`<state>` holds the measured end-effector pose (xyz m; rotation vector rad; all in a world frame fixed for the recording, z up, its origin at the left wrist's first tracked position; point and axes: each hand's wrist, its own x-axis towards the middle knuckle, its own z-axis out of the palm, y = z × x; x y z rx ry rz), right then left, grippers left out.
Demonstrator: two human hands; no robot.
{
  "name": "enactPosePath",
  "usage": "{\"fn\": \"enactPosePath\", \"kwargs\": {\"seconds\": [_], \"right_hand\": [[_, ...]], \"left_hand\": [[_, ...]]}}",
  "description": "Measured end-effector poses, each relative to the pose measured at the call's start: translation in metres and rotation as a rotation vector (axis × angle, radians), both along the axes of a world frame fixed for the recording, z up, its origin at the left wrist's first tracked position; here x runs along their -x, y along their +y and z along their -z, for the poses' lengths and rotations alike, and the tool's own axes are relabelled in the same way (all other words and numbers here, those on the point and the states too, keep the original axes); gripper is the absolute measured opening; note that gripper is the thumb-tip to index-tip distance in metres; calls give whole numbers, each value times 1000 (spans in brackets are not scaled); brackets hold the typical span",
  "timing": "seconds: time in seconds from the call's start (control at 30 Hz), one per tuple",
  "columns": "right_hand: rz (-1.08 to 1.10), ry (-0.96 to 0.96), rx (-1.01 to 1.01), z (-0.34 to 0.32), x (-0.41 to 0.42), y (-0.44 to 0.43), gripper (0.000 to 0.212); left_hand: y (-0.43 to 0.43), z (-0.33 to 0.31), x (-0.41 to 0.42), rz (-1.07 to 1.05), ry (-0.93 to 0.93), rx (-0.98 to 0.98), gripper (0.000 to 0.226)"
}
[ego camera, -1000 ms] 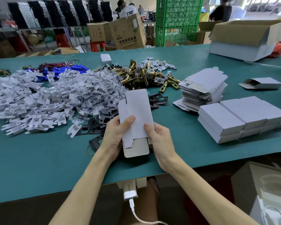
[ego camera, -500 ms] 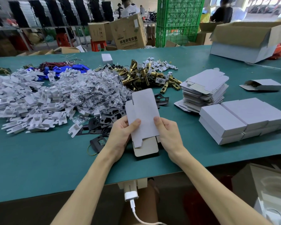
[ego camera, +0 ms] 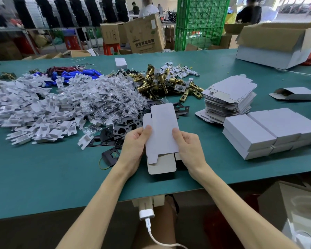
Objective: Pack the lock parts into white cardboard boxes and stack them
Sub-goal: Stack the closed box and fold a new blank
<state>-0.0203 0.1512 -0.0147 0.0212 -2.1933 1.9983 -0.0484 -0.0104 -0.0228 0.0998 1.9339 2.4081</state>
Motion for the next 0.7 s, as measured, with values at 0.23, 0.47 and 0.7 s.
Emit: {"fn": "enactPosePath", "kwargs": {"seconds": [0.23, 0.47, 0.7], "right_hand": [[-32, 78, -148, -5, -4, -6, 53], [-230, 20, 141, -4, 1, 3, 37], [-107, 5, 171, -3, 0, 6, 24]], "left_hand": [[-1, -2, 1, -3, 76, 43, 81], [0, -4, -1, 39, 82, 85, 57], [1, -6, -5, 176, 104, 122, 48]]}}
